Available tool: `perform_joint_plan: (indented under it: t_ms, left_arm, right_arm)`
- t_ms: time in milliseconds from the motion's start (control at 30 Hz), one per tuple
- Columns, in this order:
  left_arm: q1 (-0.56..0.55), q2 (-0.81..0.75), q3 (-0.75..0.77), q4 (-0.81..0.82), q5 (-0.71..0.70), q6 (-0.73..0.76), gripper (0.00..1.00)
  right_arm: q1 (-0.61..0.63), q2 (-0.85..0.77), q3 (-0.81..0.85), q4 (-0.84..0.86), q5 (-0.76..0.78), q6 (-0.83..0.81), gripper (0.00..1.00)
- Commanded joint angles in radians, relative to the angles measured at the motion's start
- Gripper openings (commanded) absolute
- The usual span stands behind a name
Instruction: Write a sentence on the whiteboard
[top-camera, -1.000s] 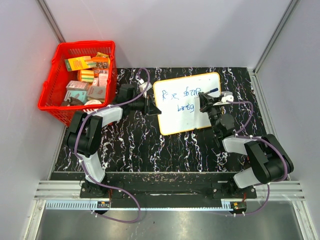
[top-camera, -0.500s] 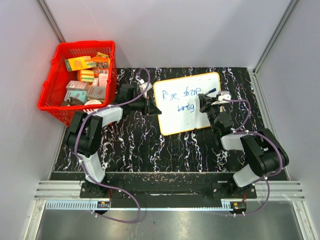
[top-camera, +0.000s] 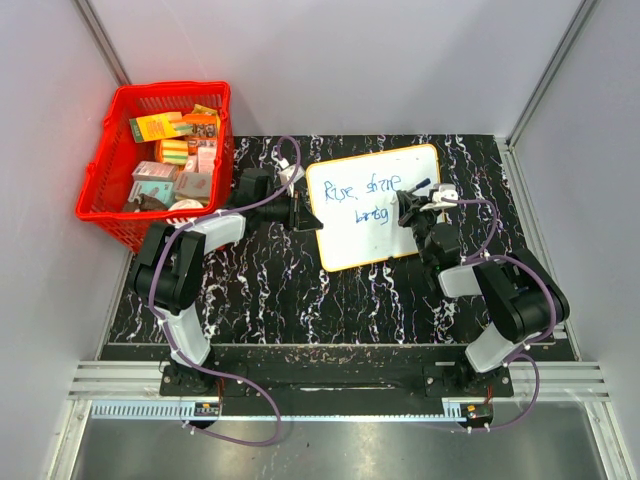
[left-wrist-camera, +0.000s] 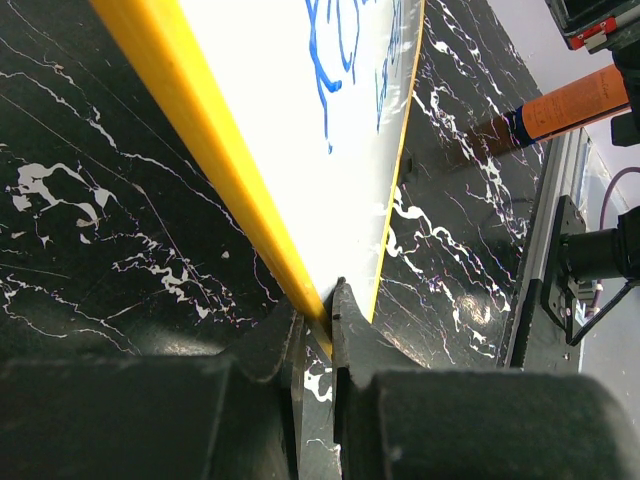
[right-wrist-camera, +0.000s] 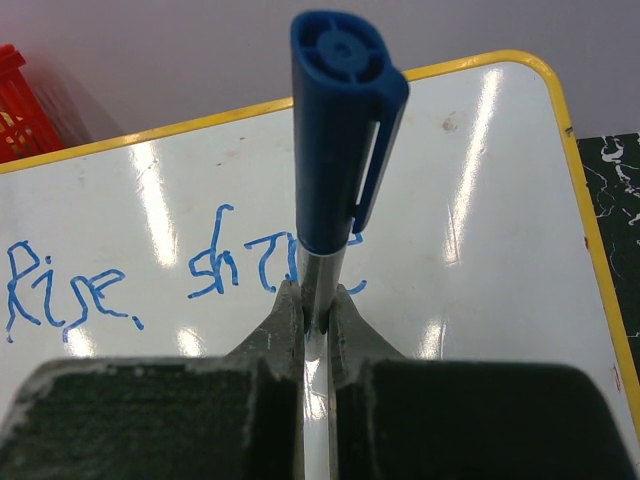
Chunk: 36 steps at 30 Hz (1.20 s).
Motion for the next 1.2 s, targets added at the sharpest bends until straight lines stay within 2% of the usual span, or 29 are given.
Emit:
perform_joint_plan:
  t_ms: [0, 700, 1167]
  left_arm:
    - [-0.003, 0.002, 0.019, 0.012, -0.131, 0.141, 0.00]
    - [-0.006, 0.002, 0.022, 0.004, -0.136, 0.146, 0.00]
    - [-0.011, 0.002, 0.025, -0.004, -0.142, 0.151, 0.00]
  right_arm:
    - [-0.001, 0.015, 0.004, 0.177, 0.023, -0.008, 0.00]
    - [-0.002, 0.023, -0.118, 0.200, 0.019, 0.066, 0.00]
    - [-0.002, 0.015, -0.040, 0.196, 0.025, 0.028, 0.00]
